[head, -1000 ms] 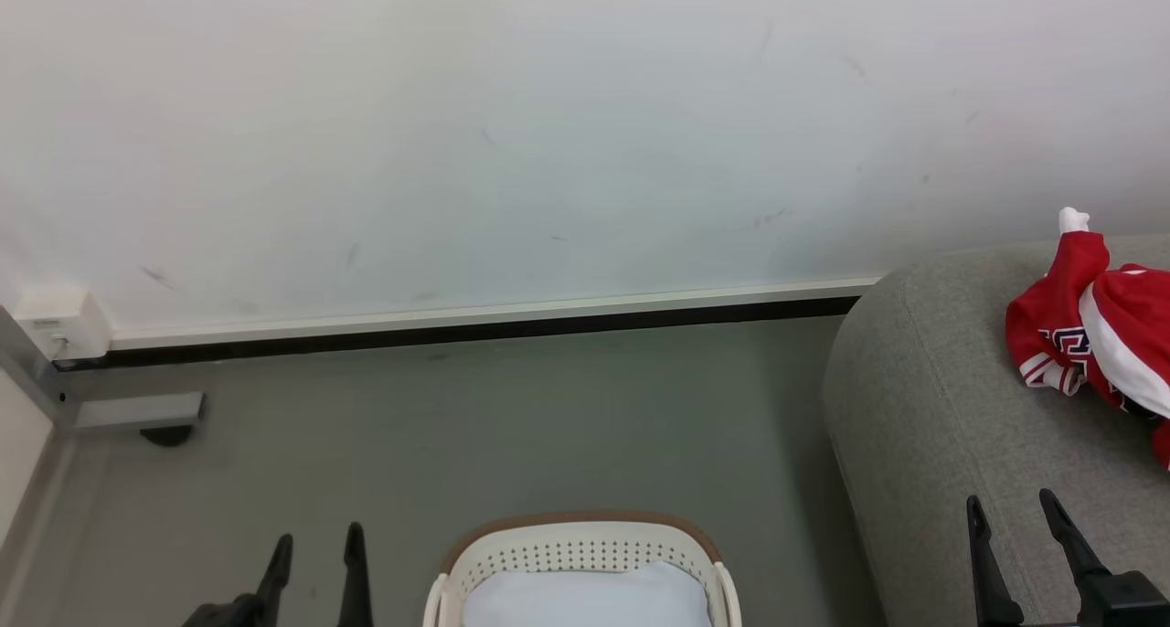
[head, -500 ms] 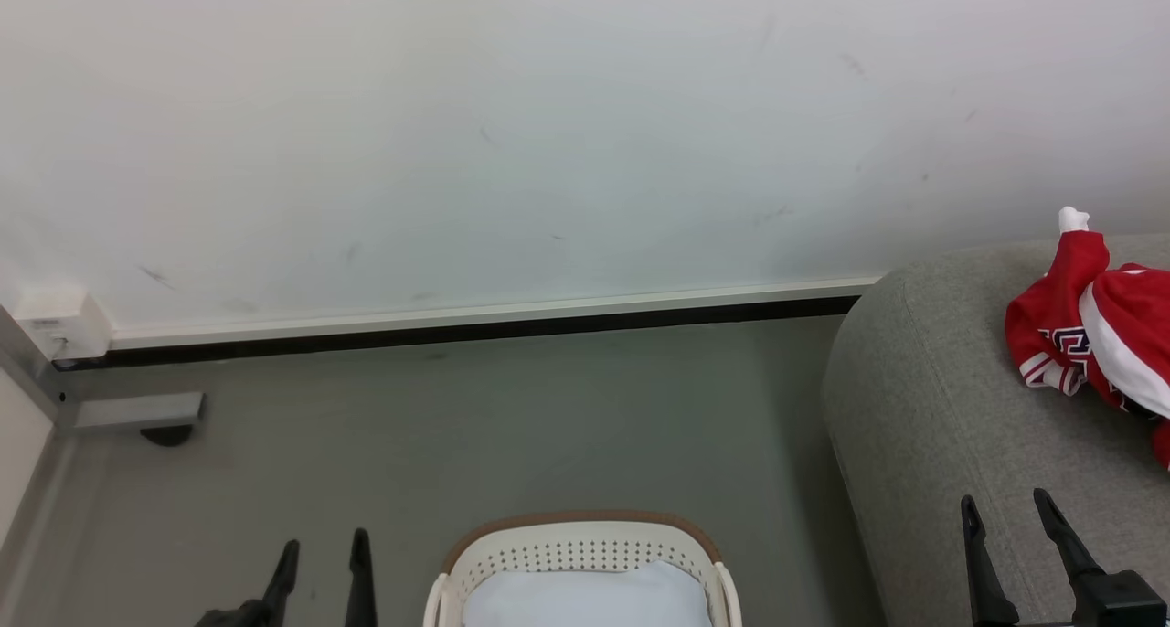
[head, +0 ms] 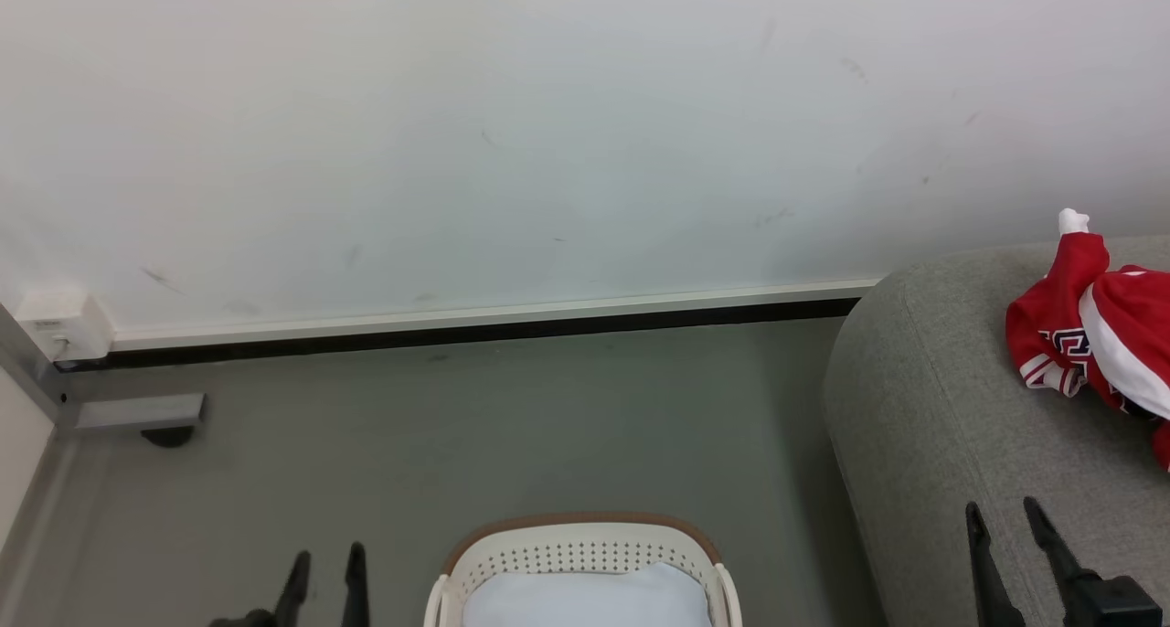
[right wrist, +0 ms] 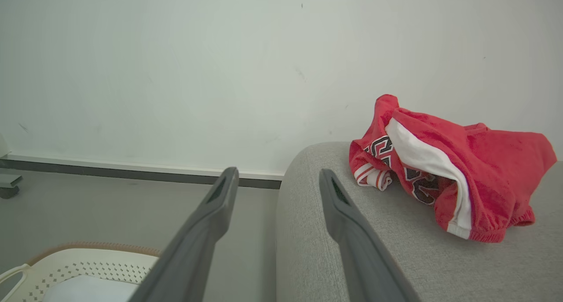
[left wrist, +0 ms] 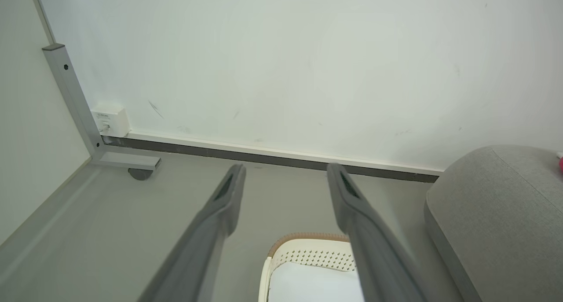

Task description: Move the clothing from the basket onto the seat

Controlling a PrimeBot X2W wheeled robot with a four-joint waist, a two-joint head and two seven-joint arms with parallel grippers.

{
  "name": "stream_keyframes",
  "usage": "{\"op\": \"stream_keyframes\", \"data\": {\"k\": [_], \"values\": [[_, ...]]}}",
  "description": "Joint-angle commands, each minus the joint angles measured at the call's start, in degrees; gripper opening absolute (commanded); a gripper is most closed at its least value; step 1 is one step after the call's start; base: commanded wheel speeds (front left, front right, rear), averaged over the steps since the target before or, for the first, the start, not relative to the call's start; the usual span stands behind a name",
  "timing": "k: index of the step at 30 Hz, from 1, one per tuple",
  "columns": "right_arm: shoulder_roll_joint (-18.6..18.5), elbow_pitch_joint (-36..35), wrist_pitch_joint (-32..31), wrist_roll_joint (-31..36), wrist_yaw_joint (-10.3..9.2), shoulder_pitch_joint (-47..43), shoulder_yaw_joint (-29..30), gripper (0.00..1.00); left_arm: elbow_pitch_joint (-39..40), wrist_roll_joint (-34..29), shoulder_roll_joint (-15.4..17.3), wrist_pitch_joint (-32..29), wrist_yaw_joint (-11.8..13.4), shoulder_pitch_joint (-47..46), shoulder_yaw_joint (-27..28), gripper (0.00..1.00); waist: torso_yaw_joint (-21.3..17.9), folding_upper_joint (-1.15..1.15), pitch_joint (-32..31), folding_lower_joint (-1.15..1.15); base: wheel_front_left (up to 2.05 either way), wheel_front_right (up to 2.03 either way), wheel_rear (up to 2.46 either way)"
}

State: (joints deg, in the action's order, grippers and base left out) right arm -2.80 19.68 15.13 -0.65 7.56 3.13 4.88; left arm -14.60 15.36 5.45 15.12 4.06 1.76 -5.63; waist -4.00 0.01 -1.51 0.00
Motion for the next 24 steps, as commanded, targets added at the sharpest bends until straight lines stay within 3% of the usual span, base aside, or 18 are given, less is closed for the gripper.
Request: {"op": "stream_keyframes", "data": {"k": [1, 5, 24], "values": [[0.1, 0.5, -0.1, -0.1, 0.00, 0.0, 0.1, 0.00, -0.4, 0.1, -0.1, -0.1, 0.0, 0.1, 0.0, 0.00, 0.0, -0.01, 0.0, 0.00, 0.00, 0.00, 0.00], [0.7, 2.4, -0.3, -0.6, 0.00, -0.8, 0.2, 0.00, -2.3, 0.7, -0.7, -0.3, -0.1, 0.8, -0.2, 0.00, 0.0, -0.01, 0.0, 0.00, 0.00, 0.00, 0.00], [0.4, 0.2, -5.6, -23.1, -0.02, 0.2, 0.5, 0.00, -1.5, 19.5, -1.1, -5.6, -2.9, -1.5, 2.9, 0.00, 0.6, -0.01, 0.3, 0.00, 0.00, 0.00, 0.00]]}}
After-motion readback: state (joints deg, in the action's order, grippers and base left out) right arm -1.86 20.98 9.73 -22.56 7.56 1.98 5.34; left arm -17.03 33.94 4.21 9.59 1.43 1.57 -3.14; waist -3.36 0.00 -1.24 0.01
